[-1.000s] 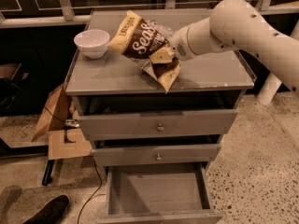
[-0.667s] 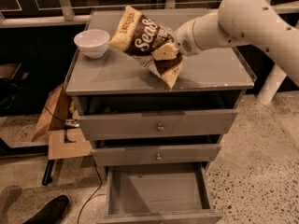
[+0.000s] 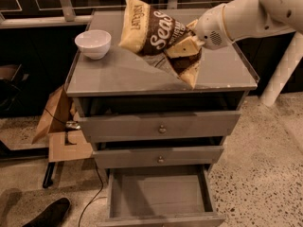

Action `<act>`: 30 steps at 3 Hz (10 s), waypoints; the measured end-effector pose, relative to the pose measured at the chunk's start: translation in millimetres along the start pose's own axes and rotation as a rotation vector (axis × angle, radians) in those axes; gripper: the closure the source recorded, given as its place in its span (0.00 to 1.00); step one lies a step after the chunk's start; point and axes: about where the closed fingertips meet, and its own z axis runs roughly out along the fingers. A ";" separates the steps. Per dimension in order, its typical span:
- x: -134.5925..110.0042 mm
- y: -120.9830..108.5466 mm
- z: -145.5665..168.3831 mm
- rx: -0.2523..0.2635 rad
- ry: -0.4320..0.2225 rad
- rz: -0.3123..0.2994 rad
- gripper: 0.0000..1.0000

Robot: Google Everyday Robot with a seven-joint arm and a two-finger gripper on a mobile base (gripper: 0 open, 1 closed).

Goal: Place brown chip bag into bottom drawer

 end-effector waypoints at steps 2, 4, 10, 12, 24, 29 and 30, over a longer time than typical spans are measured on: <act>8.0 42.0 -45.9 -0.091 0.024 0.015 1.00; 22.8 96.9 -84.6 -0.106 0.112 0.022 1.00; 240.2 174.3 19.9 -0.119 0.280 -0.118 1.00; 348.7 190.4 106.7 -0.198 0.315 -0.137 1.00; 628.9 171.1 333.1 -0.118 0.350 -0.339 1.00; 648.4 147.6 378.5 -0.098 0.329 -0.297 0.50; 648.4 147.6 378.5 -0.098 0.329 -0.297 0.27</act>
Offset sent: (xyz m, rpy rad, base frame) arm -0.0432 -0.0151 0.0110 -0.0011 0.0448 0.0448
